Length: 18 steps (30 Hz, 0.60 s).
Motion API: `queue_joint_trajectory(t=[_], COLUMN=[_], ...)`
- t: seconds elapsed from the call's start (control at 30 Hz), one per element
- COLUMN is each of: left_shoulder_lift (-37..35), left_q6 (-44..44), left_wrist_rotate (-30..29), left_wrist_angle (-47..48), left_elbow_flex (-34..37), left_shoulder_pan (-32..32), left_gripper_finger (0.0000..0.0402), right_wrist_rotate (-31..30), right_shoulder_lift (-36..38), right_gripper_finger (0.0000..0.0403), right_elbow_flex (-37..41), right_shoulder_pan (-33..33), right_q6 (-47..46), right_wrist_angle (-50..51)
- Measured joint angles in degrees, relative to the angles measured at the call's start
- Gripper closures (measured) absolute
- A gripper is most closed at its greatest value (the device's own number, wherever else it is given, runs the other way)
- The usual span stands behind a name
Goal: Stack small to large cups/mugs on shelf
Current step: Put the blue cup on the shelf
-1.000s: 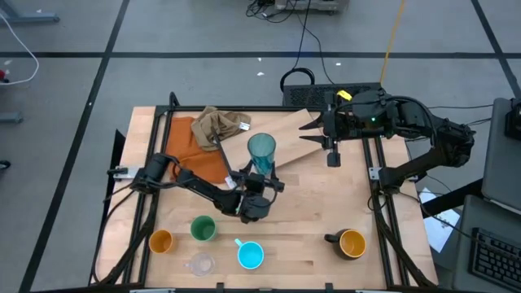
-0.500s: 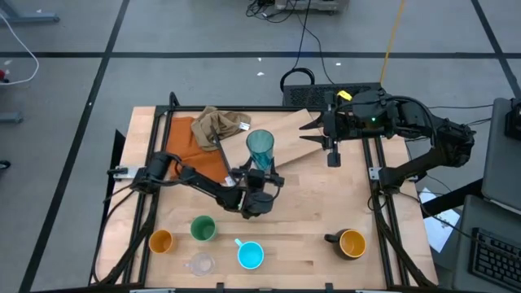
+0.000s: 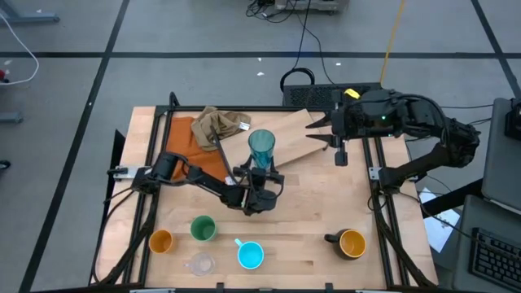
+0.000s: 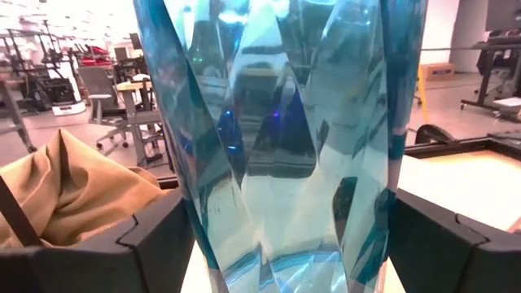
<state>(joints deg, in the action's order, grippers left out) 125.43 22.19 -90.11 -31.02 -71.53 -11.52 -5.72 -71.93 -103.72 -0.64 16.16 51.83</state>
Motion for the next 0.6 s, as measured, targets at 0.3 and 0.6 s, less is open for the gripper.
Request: queue_joint_trajectory(t=[0.3,0.6], left_shoulder_lift=[1.78,3.29], left_q6=[2.42,5.37], left_wrist_rotate=[0.03,0.03], left_wrist_angle=[2.13,4.38], left_elbow_flex=[-0.05,-0.02], left_shoulder_pan=[0.64,1.34], left_gripper_finger=[0.0074,0.0074], right_wrist_rotate=[0.02,0.02], right_shoulder_lift=[0.22,0.2], right_gripper_finger=[0.0316,0.0316], right_elbow_flex=[0.0,0.0], right_shoulder_pan=[0.0,0.0], right_q6=[-0.33,-0.44], right_wrist_angle=[0.29,0.61])
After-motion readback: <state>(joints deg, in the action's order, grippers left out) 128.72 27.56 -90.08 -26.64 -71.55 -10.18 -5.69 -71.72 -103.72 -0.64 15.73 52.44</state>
